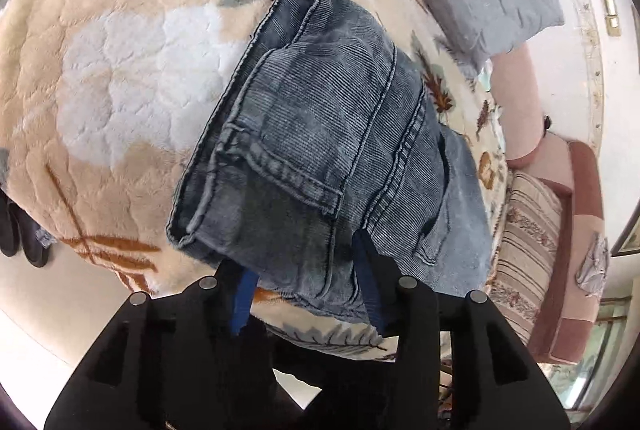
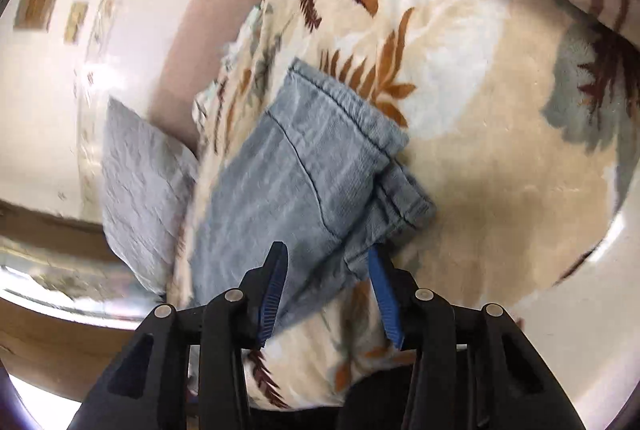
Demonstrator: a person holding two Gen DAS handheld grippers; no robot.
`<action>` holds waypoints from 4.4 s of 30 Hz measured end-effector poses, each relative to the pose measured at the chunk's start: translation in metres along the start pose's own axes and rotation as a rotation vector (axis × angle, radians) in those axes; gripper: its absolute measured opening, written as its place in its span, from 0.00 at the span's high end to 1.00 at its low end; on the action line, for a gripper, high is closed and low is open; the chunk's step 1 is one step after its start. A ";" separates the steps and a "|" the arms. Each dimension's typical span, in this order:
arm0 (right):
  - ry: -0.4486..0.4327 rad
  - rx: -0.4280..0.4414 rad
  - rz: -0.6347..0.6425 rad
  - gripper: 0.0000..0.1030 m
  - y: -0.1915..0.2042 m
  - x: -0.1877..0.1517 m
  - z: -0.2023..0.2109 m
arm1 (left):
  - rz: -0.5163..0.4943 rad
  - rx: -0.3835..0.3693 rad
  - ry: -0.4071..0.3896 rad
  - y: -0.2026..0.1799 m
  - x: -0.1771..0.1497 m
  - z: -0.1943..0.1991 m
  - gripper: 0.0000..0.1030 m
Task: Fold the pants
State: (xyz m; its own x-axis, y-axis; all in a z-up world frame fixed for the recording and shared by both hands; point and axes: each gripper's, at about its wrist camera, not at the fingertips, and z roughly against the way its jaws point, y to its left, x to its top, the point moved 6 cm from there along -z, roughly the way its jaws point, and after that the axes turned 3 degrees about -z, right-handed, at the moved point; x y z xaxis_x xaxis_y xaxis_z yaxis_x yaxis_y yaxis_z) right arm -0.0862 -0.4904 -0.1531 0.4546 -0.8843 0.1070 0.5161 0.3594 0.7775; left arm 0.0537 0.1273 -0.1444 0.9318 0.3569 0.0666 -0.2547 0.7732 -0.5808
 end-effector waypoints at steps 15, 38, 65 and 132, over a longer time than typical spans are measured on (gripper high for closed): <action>-0.015 -0.007 -0.037 0.56 -0.024 -0.005 0.016 | 0.011 0.072 -0.011 0.002 0.019 -0.003 0.59; -0.159 -0.143 0.050 0.61 -0.033 0.021 0.039 | -0.129 0.138 0.018 -0.006 0.011 0.006 0.57; 0.360 -0.237 1.157 0.97 0.274 -0.150 -0.297 | -0.289 0.277 -0.049 -0.018 0.078 -0.004 0.44; -0.185 0.164 0.337 0.79 0.010 0.007 0.038 | -1.426 -0.015 0.457 -0.511 -0.209 -0.257 0.89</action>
State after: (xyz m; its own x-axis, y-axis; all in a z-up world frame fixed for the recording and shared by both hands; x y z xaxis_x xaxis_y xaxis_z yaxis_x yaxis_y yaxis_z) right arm -0.1051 -0.5047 -0.1211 0.4327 -0.7693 0.4700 0.2315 0.5987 0.7668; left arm 0.0553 -0.4770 -0.0699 0.3870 -0.8654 0.3183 0.9141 0.3146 -0.2559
